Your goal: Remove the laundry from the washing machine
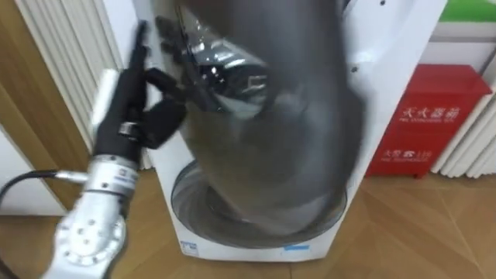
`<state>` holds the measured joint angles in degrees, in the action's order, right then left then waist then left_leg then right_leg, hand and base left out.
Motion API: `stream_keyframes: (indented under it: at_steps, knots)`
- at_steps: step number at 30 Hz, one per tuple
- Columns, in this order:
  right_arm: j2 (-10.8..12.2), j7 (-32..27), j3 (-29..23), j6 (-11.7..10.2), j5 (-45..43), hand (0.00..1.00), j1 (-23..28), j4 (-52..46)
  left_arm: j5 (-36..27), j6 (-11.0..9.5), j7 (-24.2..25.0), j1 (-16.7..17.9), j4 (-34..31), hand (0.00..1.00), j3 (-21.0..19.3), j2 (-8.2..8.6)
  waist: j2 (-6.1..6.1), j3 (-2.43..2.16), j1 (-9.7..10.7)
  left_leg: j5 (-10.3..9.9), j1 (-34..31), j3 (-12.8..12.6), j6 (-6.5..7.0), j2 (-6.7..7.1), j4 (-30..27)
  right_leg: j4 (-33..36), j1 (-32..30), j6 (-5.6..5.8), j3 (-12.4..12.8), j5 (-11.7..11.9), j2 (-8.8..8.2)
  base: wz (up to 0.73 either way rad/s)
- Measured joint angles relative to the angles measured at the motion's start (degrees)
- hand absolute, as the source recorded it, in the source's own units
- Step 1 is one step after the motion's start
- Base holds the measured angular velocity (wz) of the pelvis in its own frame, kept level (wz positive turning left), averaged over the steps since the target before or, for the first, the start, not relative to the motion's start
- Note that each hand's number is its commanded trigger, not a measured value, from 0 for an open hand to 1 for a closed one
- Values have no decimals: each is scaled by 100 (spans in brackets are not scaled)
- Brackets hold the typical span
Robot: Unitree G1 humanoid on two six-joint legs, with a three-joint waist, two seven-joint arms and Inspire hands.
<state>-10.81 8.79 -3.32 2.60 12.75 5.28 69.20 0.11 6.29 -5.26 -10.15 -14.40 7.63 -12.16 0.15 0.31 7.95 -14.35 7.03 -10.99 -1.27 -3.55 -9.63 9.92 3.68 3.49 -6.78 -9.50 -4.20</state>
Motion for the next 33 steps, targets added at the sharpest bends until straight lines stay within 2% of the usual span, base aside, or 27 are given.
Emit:
stream_keyframes:
  at_steps: [2,6,9,13,16,17,19,20,22,23,24,25,26,27,28,29,30,32,33]
  knots:
    - [-2,-55,56,0,52,0,7,-5,204,23,131,69,59,0,224,18,4,3,4,0,24,-6,0,6,8,-34,29,0,17,0,1,-3]
    - [-12,-133,207,-2,64,0,-30,-48,292,216,601,137,323,0,801,41,13,11,65,0,64,9,0,6,16,-34,29,0,35,0,9,-12]
    - [-6,-132,210,-6,84,0,-77,-35,291,223,855,180,662,0,1051,42,25,28,125,0,147,13,0,-5,35,-32,37,0,42,0,33,-22]
    - [2,-167,211,-7,99,0,-58,-36,308,247,1004,210,923,0,1071,45,42,43,141,0,177,25,0,-16,37,-42,35,0,57,0,56,-23]
    - [0,-181,208,-6,98,0,-13,-68,335,241,1056,399,1148,0,1051,43,50,46,106,0,228,27,0,-23,39,-33,32,0,92,0,75,-19]
    - [-1,-182,210,-6,109,0,-32,-69,357,166,1056,535,1366,0,1052,30,49,46,84,0,270,27,0,-28,47,-28,41,0,134,0,89,-27]
    - [5,-181,248,-7,114,0,-80,-72,598,141,1051,792,1806,0,1047,17,46,46,76,0,309,29,0,-31,39,-17,57,-6,190,3,101,-20]
    - [7,-177,323,-12,133,0,-82,-79,755,135,1034,1010,2060,0,1046,3,19,62,95,0,337,18,0,-31,1,-24,110,-13,211,8,102,0]
    - [32,-185,383,-13,134,0,1,-106,1142,106,1021,1318,2587,0,1043,-2,-70,76,96,-6,289,-64,-2,-15,-294,-28,237,-46,466,28,50,20]
    - [70,-179,381,-27,139,0,69,-154,1374,75,1019,1440,3018,0,1006,18,-253,102,89,-66,3,-1,55,145,-486,-39,278,-52,852,32,-161,67]
    - [50,-167,283,-65,103,0,79,-168,1536,-17,1017,1446,3417,0,1007,28,-163,55,117,114,-323,132,263,268,220,-1,168,-43,991,24,-206,74]
    - [123,-169,179,-69,56,0,106,-130,1590,-56,986,1481,3613,0,994,-3,-243,-9,66,275,-334,3,268,324,184,16,51,-6,959,-20,-233,29]
    - [137,-128,83,-80,34,0,115,-70,1685,-70,843,1604,4005,0,916,6,-293,-5,-217,349,-320,-97,306,325,125,87,-77,-20,731,-94,-195,-51]
    - [120,-93,89,-80,21,0,120,-38,1716,-100,671,1725,4611,0,708,-57,-228,34,-426,346,-139,149,302,212,126,-134,-78,-182,687,-106,173,-77]
    - [122,-61,96,-89,22,0,120,-69,1749,-116,613,1758,4965,0,570,-79,-197,50,-476,340,-40,333,295,133,128,-282,-117,-345,669,-17,417,-88]
    - [127,-49,192,-141,27,0,124,-216,1762,-167,528,1807,5686,0,204,-156,-181,50,-516,299,60,530,223,40,86,-577,-299,-642,517,379,767,-66]
    - [103,-54,215,-185,36,0,159,-375,1795,-232,437,1916,6263,0,-179,-150,-184,60,-450,164,178,566,69,85,82,-435,-447,-791,85,775,751,-43]
    - [99,-158,186,-195,29,0,243,-419,1947,-300,239,2038,6872,0,-509,-49,-61,14,-296,118,330,471,64,18,210,-292,-373,-752,-17,704,821,21]
    - [145,-152,169,-124,41,0,318,-372,1995,-415,32,2128,7095,0,-710,-47,-42,20,-332,119,371,345,66,2,229,-294,-335,-756,-25,674,844,24]
